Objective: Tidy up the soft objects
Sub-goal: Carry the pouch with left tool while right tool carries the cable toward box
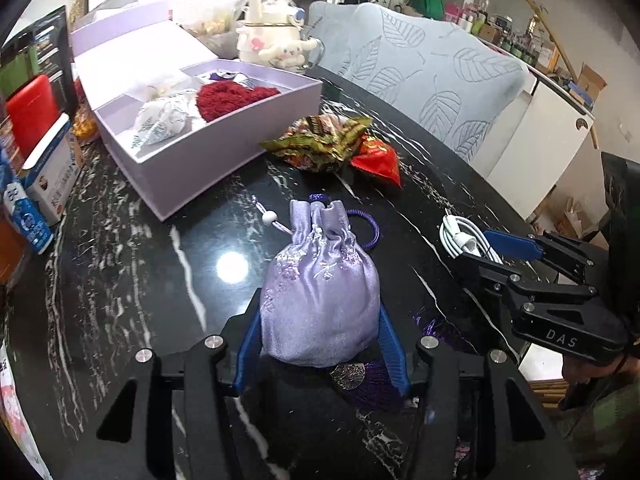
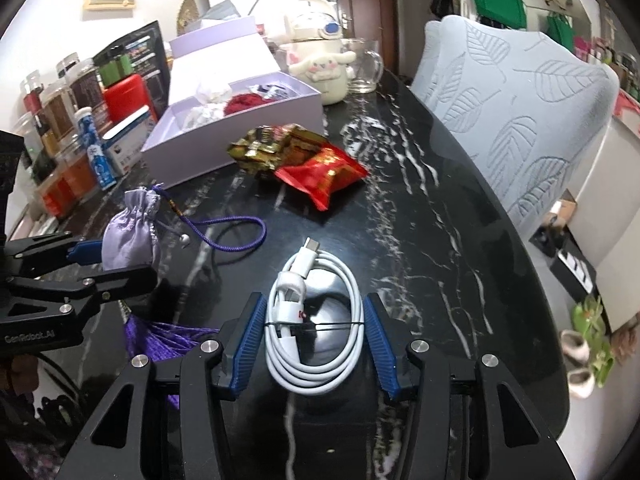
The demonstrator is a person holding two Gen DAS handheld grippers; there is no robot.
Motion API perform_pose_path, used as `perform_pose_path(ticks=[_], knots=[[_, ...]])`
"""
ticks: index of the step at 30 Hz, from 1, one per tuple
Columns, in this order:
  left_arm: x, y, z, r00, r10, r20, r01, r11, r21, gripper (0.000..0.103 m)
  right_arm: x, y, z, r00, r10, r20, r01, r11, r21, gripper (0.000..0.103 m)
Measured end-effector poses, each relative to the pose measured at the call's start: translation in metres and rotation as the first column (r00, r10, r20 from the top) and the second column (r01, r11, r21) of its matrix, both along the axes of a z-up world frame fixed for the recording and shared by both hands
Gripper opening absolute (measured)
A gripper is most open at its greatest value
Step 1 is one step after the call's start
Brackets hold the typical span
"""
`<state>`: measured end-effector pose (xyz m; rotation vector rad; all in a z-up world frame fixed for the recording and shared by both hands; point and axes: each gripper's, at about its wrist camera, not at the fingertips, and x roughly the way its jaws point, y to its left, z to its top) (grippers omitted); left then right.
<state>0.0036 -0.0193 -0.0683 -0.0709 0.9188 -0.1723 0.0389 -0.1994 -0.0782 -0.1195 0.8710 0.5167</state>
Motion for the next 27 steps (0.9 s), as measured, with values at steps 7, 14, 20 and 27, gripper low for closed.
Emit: perform_pose_path(ticks=[7,14,20,27], knots=[[-0.012,0.017,0.012,0.998,0.058,0.037,-0.058,0.998,0.01,0.051,-0.004,0.02,0.006,0.997,0.074,0.001,-0.074,0.997,0.037,0.049],[-0.024,0.04,0.025,0.986,0.143,0.088,-0.146,0.989,0.026,0.051,-0.005,0.046,0.016,0.986,0.165,0.023,-0.166,0.985,0.057,0.049],[-0.029,0.056,0.038,0.971,0.195,0.137,-0.201,0.979,0.035,0.051,-0.007,0.067,0.031,0.969,0.239,0.064,-0.243,0.968,0.063,0.049],[-0.03,0.071,0.06,0.952,0.231,0.202,-0.242,0.97,0.032,0.051,-0.007,0.086,0.051,0.944,0.308,0.118,-0.317,0.946,0.067,0.049]])
